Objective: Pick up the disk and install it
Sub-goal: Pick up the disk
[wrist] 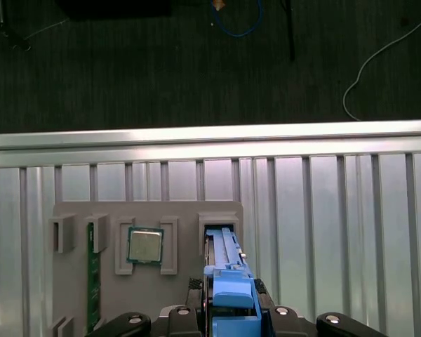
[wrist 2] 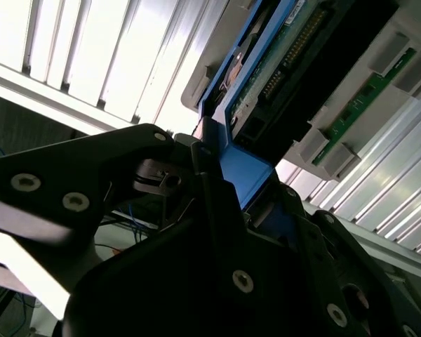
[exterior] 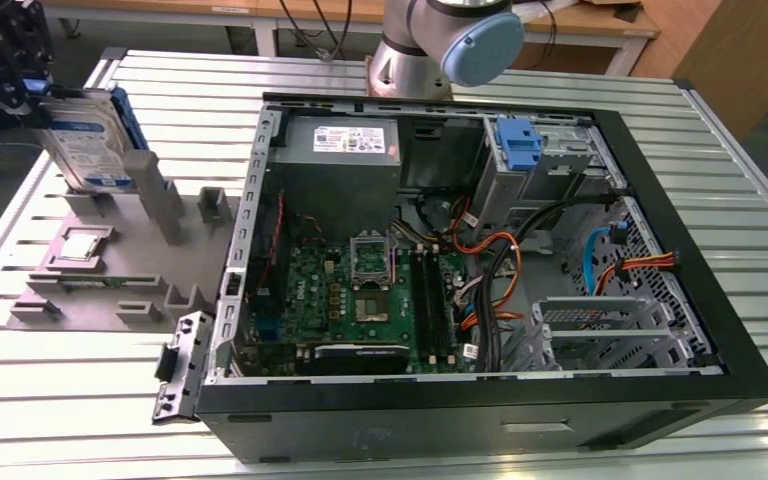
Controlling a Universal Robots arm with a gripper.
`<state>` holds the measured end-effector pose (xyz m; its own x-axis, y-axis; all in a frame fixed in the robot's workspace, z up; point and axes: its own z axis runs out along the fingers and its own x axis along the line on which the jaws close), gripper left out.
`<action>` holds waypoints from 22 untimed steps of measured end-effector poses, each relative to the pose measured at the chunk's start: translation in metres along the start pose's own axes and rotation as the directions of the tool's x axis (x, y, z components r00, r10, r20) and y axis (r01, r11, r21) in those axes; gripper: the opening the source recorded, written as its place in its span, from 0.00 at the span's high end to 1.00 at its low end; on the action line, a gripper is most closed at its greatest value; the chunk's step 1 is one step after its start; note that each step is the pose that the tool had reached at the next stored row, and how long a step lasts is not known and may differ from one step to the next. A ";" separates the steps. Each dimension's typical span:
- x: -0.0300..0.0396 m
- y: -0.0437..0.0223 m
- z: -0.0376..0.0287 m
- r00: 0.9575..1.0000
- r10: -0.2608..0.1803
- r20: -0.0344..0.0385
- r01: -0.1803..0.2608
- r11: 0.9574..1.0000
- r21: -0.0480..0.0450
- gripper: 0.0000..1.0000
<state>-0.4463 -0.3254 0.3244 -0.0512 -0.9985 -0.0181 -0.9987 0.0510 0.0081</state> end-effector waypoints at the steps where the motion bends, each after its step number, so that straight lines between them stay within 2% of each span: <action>1: 0.0000 0.0000 -0.0003 1.000 0.000 0.000 0.000 1.000 0.000 0.63; 22: -0.0002 0.0001 -0.0083 1.000 0.000 0.000 0.000 1.000 0.000 0.63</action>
<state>-0.4463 -0.3254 0.3327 -0.0512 -0.9985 -0.0182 -0.9987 0.0510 0.0080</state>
